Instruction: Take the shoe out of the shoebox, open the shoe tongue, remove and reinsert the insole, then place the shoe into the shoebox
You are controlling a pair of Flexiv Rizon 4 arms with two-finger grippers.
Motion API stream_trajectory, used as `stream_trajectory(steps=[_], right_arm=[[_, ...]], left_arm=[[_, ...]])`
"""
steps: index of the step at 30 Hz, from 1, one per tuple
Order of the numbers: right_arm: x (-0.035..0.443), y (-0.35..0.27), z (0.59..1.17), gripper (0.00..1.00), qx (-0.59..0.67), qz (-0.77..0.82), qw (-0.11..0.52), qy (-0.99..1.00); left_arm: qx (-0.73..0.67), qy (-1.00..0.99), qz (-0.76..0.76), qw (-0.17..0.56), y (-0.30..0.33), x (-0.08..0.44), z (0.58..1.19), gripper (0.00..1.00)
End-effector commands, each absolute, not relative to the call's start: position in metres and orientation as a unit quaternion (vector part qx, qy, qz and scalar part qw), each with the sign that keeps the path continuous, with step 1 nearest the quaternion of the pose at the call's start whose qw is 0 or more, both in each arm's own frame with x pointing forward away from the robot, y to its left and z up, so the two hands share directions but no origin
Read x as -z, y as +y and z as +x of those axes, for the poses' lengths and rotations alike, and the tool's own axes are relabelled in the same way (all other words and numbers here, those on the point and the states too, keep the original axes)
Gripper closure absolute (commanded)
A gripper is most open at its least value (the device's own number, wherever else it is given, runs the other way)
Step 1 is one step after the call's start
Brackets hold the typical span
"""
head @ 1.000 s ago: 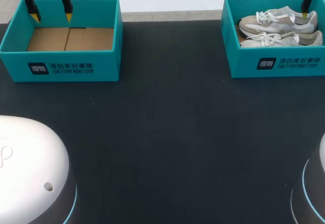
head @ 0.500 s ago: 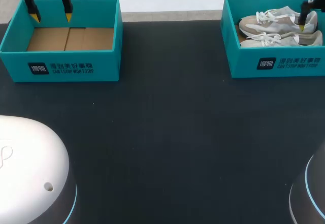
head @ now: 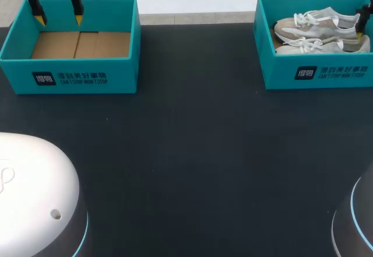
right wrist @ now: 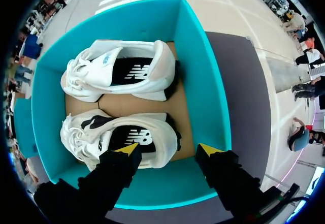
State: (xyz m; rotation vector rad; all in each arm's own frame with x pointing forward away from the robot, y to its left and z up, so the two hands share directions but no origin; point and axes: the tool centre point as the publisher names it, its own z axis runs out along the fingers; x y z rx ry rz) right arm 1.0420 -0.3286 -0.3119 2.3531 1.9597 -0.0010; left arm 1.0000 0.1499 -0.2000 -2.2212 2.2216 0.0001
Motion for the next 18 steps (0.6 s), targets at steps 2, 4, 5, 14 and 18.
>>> stream_trajectory(steps=[2,4,5,14,18], right_arm=[[0.322,-0.329,1.041,0.36,0.001,0.768,0.038,0.639],[0.324,-0.329,1.040,0.37,-0.001,0.769,0.036,0.638],[0.325,-0.328,1.040,0.38,-0.001,0.769,0.036,0.638],[0.349,-0.327,1.043,0.51,-0.014,0.768,0.050,0.638],[0.352,-0.329,1.046,0.31,-0.019,0.765,0.071,0.639]], left_arm=[[0.000,0.707,-0.707,0.000,0.150,0.200,1.000,0.00],[0.000,0.707,-0.707,0.000,0.150,0.200,1.000,0.00],[0.000,0.707,-0.707,0.000,0.150,0.200,1.000,0.00],[0.000,0.707,-0.707,0.000,0.150,0.200,1.000,0.00],[0.000,0.707,-0.707,0.000,0.150,0.200,1.000,0.00]])
